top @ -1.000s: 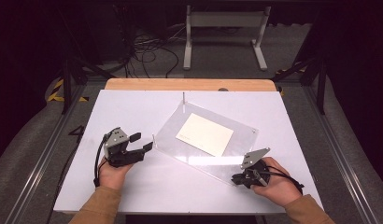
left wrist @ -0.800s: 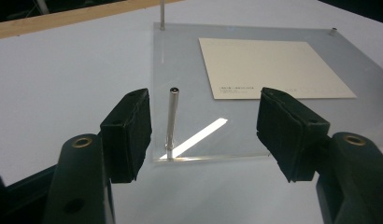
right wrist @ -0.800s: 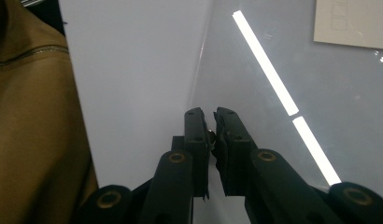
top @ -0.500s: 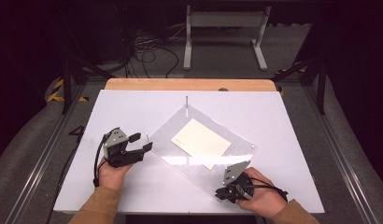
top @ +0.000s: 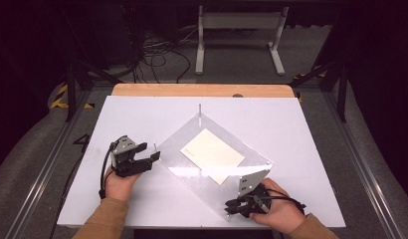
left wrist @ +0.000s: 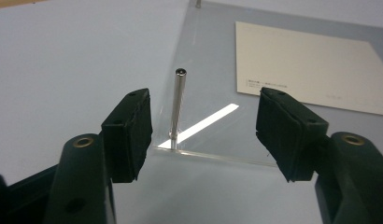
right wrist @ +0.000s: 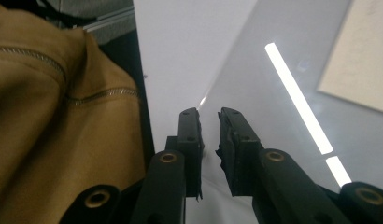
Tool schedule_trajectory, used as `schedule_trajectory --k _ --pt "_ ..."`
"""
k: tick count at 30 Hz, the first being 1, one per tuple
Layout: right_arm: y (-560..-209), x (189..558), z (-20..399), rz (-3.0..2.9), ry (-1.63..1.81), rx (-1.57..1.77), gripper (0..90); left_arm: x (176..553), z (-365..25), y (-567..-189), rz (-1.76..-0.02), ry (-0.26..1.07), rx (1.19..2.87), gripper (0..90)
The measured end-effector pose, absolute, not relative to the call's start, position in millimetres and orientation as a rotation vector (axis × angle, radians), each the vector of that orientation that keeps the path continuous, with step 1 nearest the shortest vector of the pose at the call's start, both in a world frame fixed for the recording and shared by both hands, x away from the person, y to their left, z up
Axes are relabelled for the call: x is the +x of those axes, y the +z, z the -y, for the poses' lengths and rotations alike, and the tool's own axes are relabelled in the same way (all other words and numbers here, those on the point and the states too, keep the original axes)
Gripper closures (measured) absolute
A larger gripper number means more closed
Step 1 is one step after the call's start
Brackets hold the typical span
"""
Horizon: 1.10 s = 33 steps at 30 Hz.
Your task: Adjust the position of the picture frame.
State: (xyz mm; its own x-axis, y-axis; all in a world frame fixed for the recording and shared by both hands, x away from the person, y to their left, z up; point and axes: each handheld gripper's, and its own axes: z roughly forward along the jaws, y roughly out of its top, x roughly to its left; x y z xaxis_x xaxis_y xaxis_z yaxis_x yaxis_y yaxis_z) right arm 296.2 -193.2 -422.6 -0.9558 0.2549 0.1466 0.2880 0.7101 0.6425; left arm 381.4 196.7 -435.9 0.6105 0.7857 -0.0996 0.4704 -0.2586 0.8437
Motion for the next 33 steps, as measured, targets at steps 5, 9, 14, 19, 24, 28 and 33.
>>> schedule_trajectory --k 5,9,14,19,24,28,33 --pt "-409.4 302.5 217.0 2.824 -1.22 -0.57 76.6 400.2 -190.0 -444.2 -1.071 0.453 1.933 49.7" --pt "-406.8 303.2 229.1 2.813 -1.26 -0.623 76.5 405.1 -185.5 -447.3 -1.07 0.451 1.976 83.1" --pt "-404.0 302.2 237.2 2.813 -1.281 -0.651 76.5 407.9 -179.5 -441.7 -1.055 0.504 2.036 84.7" --pt "-399.9 302.4 245.2 2.816 -1.304 -0.69 76.6 419.3 -175.8 -436.9 -1.042 0.523 2.051 84.7" --pt "-396.5 306.2 259.1 2.81 -1.331 -0.765 76.9 445.7 -167.9 -433.3 -1.056 0.529 2.052 84.7" --pt "-397.1 310.4 268.3 2.799 -1.346 -0.824 76.9 463.1 -162.1 -432.4 -1.051 0.535 2.057 84.6" --pt "-399.6 308.6 272.0 2.793 -1.342 -0.838 76.6 480.0 -155.0 -429.2 -1.056 0.539 2.064 84.6"
